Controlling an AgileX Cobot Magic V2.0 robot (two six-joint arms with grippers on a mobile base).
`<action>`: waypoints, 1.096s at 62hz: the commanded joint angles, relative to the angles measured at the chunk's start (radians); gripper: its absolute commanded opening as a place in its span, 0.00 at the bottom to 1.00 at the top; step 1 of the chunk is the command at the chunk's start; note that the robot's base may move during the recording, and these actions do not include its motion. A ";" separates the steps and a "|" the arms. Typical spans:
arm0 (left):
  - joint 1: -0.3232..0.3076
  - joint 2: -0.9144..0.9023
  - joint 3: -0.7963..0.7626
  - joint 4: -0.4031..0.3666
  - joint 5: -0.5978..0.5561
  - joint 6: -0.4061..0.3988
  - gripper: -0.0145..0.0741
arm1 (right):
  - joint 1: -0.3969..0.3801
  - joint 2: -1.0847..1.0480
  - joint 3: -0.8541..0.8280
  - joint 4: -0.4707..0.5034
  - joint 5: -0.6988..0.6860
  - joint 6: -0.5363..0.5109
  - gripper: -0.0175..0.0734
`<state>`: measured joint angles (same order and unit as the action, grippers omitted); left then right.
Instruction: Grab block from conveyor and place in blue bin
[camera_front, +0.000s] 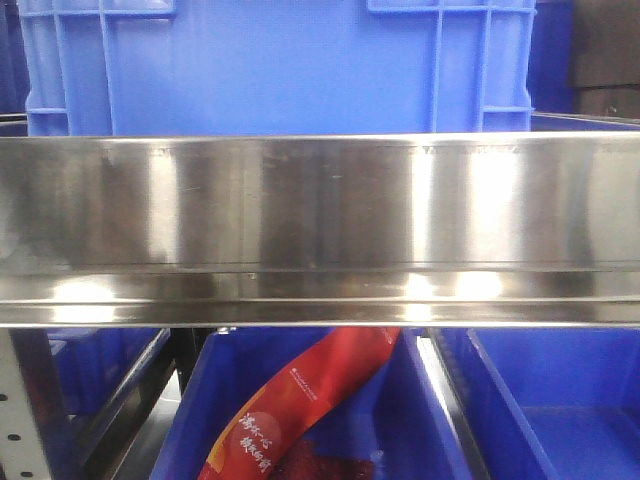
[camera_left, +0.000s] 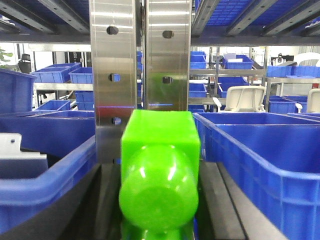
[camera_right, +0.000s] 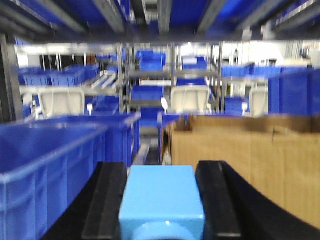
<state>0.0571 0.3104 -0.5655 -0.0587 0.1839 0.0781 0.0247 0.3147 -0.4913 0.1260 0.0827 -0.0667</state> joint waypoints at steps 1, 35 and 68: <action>-0.001 0.056 -0.075 -0.011 0.011 0.000 0.04 | 0.005 0.026 -0.058 0.001 -0.037 -0.007 0.01; -0.369 0.530 -0.442 -0.067 0.102 0.059 0.04 | 0.305 0.524 -0.436 0.001 -0.020 -0.007 0.01; -0.553 1.042 -0.694 -0.069 -0.074 0.059 0.04 | 0.527 1.043 -0.688 0.001 -0.186 -0.007 0.01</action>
<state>-0.4881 1.3140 -1.2384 -0.1183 0.1227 0.1324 0.5494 1.3203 -1.1625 0.1260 -0.0711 -0.0667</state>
